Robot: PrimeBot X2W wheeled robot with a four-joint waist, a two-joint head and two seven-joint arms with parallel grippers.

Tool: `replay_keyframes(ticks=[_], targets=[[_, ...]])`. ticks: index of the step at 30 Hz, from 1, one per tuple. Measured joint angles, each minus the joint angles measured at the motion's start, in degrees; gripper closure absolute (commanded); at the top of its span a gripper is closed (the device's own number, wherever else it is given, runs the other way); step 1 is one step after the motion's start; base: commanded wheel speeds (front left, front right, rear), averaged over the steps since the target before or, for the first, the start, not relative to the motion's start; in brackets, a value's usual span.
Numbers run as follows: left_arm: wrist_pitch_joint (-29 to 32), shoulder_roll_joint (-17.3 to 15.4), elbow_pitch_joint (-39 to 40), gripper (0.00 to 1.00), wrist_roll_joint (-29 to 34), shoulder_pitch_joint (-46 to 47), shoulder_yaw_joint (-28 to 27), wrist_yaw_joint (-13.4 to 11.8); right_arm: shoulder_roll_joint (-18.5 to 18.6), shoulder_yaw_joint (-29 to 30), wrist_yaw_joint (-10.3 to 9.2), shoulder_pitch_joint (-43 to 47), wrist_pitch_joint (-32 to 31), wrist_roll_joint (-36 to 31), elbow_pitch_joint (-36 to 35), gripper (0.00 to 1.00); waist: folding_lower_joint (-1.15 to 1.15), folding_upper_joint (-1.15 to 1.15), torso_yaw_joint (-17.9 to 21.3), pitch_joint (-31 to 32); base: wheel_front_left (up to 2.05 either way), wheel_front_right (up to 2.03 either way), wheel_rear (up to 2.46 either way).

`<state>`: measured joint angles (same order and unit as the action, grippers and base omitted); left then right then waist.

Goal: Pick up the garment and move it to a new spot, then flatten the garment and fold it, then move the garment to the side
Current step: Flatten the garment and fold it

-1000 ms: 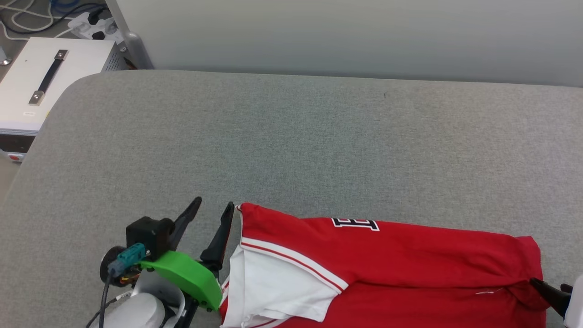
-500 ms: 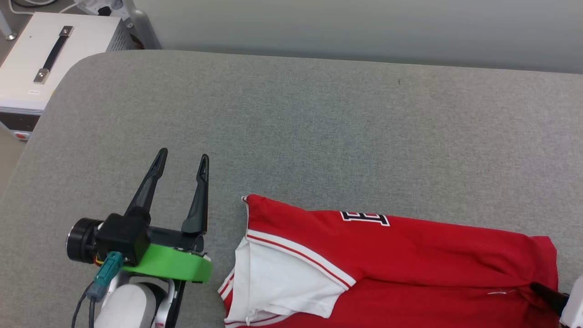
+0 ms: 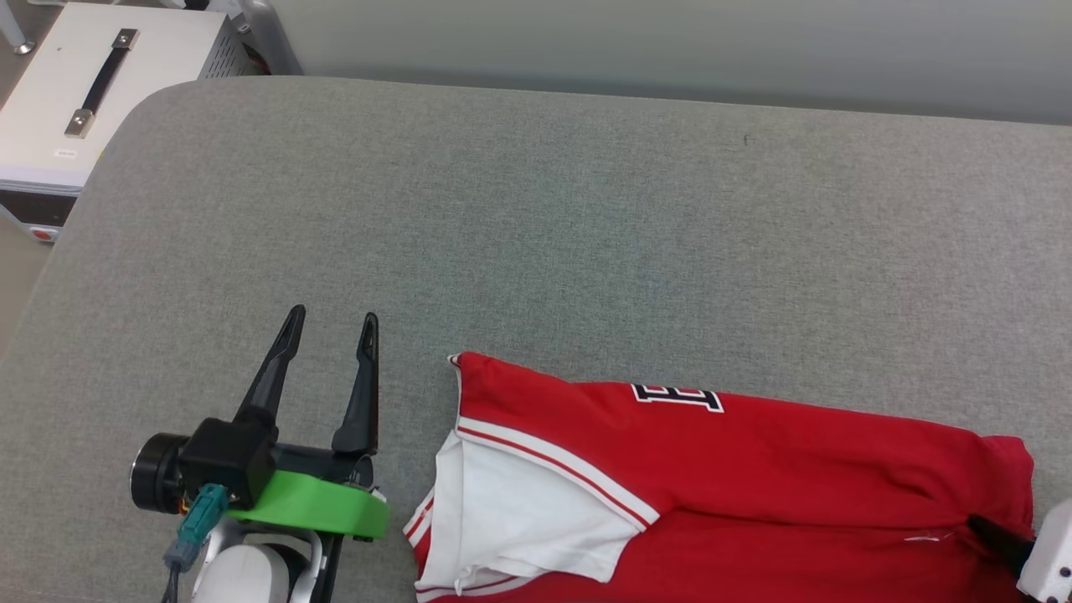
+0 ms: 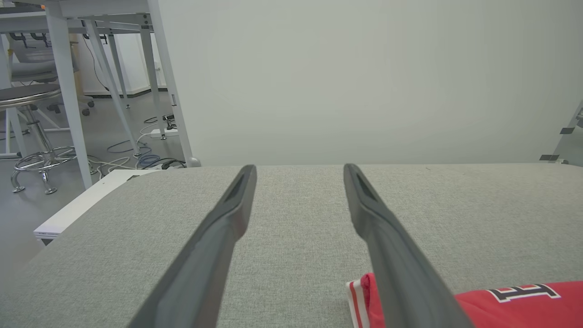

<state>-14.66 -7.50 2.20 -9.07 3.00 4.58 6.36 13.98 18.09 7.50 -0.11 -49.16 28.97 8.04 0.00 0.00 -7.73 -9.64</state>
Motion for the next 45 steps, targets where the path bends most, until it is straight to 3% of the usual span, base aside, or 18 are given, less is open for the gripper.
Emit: replay_keyframes(ticks=[2, 9, 10, 11, 12, 25, 36, 45], targets=[[0.0, 0.53, -0.49, 0.0, 0.56, 0.0, -1.44, 0.56, -0.22, -3.04, -0.04, -0.01, 0.1, 1.64, 0.57, 0.0, 0.0, 0.0, 0.26, 0.46, 0.0, 0.0, 0.0], [0.0, 0.73, -0.93, 0.0, 0.74, -0.01, -1.97, 0.81, -0.8, -5.66, -0.04, -0.03, 1.3, 2.3, 1.44, 0.0, 0.0, 0.0, 0.77, 1.24, 0.0, 0.0, 0.0], [0.0, 0.73, -1.01, 0.0, 0.73, -0.01, -1.82, 0.81, -0.81, -5.86, -0.04, -0.05, 1.43, 2.5, 1.69, 0.08, 0.0, 0.0, 0.83, 1.3, 0.0, 0.0, 0.0], [0.0, 0.73, -1.08, 0.0, 0.71, -0.01, -1.57, 0.82, -0.78, -6.06, -0.04, -0.07, 1.6, 2.61, 1.94, 0.84, 0.0, 0.0, 0.86, 1.33, 0.0, 0.0, 0.0], [0.0, 0.73, -1.12, 0.0, 0.7, -0.01, -1.37, 0.86, -0.69, -6.27, -0.04, -0.12, 1.94, 2.61, 2.19, 1.0, 0.0, 0.0, 0.86, 1.32, 0.0, 0.0, 0.0], [0.0, 0.59, -1.69, 0.0, 0.01, -0.12, -1.1, 0.98, 1.9, -6.88, 0.12, -0.43, 8.47, 2.72, 4.94, 1.0, 0.0, 0.0, 1.0, 1.77, 0.0, 0.0, 0.0], [0.0, 0.51, -2.68, 0.0, -0.18, -0.76, -0.78, 0.98, 8.77, -1.24, 0.1, -2.18, 13.81, -5.37, 8.38, 1.0, 0.0, 0.0, 1.7, 3.5, 0.0, 0.0, 0.0], [0.0, 0.65, -3.26, 0.0, -0.77, -2.29, -0.45, 0.98, 6.04, -1.53, 0.08, 0.36, 14.63, -5.37, 4.54, 1.0, 0.0, 0.0, 2.02, 6.07, 0.0, 0.0, 0.0]])
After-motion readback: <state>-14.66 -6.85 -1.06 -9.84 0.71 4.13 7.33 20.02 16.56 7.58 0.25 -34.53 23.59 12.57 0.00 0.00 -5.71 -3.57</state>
